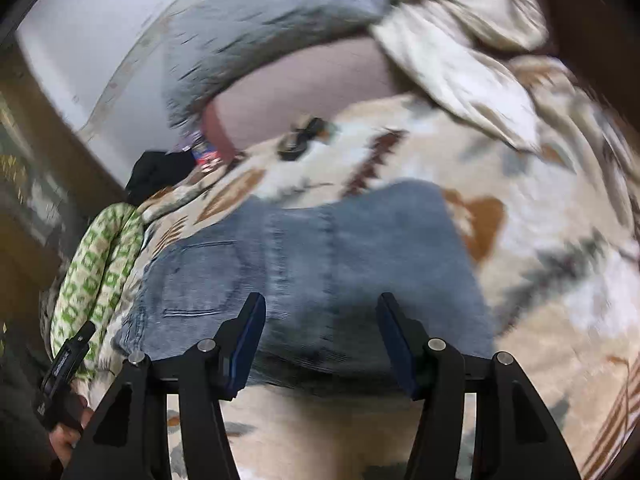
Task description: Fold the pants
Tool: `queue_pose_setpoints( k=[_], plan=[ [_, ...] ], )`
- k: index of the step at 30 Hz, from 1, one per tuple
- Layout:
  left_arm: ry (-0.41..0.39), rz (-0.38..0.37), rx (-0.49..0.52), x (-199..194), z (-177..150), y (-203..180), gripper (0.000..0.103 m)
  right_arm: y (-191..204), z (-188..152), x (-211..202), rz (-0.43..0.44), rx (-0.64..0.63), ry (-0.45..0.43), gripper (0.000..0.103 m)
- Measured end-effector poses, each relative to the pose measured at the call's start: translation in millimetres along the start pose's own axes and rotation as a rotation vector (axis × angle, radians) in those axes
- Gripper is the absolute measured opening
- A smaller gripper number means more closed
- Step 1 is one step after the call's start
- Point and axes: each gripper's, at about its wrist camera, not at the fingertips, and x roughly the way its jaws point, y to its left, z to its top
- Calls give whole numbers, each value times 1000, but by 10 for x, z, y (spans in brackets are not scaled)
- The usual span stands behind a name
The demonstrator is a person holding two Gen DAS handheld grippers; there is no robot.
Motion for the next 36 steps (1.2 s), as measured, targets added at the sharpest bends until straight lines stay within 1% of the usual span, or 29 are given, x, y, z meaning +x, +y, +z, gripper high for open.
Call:
queue_pose_setpoints(
  k=[1,3,5,6,7,8,10,12,14,15,16,17,18,19,20,23,25,27,28,29,30,32,33,35,36],
  plan=[
    [11,5,25,13,-28,-20,83,167,32,39,12,-35,19,59],
    [63,-36,48,92,-50,-59,83,576,127,174,29,-115,59,59],
    [110,-74,11,168,-61,-43,84,953,223,331,42,-194,97,60],
    [137,-80,-4,215,-60,-39,87,1178,274,434,52,-244,119,61],
    [179,-85,-20,287,-67,-29,87,1410,313,537,65,-299,142,62],
    [195,-82,-31,307,-100,-58,87,1621,356,645,73,-348,168,62],
    [208,-90,-70,350,-149,-53,87,2097,446,950,86,-451,254,62],
    [234,-116,-84,455,-163,-75,87,2395,509,1190,116,-492,314,62],
    [234,-117,-70,551,-164,-117,87,2648,581,1441,143,-509,363,63],
    [217,-123,-64,594,-179,-142,87,2725,600,1541,136,-514,382,63],
    [220,-128,-63,630,-182,-148,87,2798,625,1649,114,-526,399,63],
    [240,-132,-62,679,-200,-164,87,2877,639,1772,85,-537,411,63],
    [268,-138,-70,743,-221,-171,87,2945,655,1895,74,-541,424,63],
    [277,-143,-87,761,-242,-154,87,2983,655,1983,76,-539,441,63],
    [266,-150,-101,751,-247,-139,87,3027,648,2076,74,-541,458,63],
    [272,-158,-84,768,-237,-157,86,3160,569,2395,50,-569,497,63],
    [270,-169,-87,781,-251,-153,83,3199,527,2560,25,-589,528,63],
    [266,-185,-83,786,-255,-149,76,3247,508,2720,-2,-612,526,63],
    [263,-189,-79,783,-258,-151,73,3262,505,2789,-21,-630,523,63],
    [266,-211,-75,798,-271,-159,65,3268,495,2865,-49,-649,529,63],
    [280,-216,-80,823,-282,-156,64,3254,478,2951,-77,-656,547,63],
    [284,-223,-100,835,-285,-133,63,3180,416,3109,-101,-636,610,63],
    [285,-224,-102,842,-280,-132,62,3157,376,3160,-120,-647,618,63],
    [284,-226,-101,851,-280,-132,60,3160,370,3145,-100,-662,596,62],
    [283,-226,-99,852,-284,-134,58,3148,391,3139,-94,-651,601,55]
  ],
)
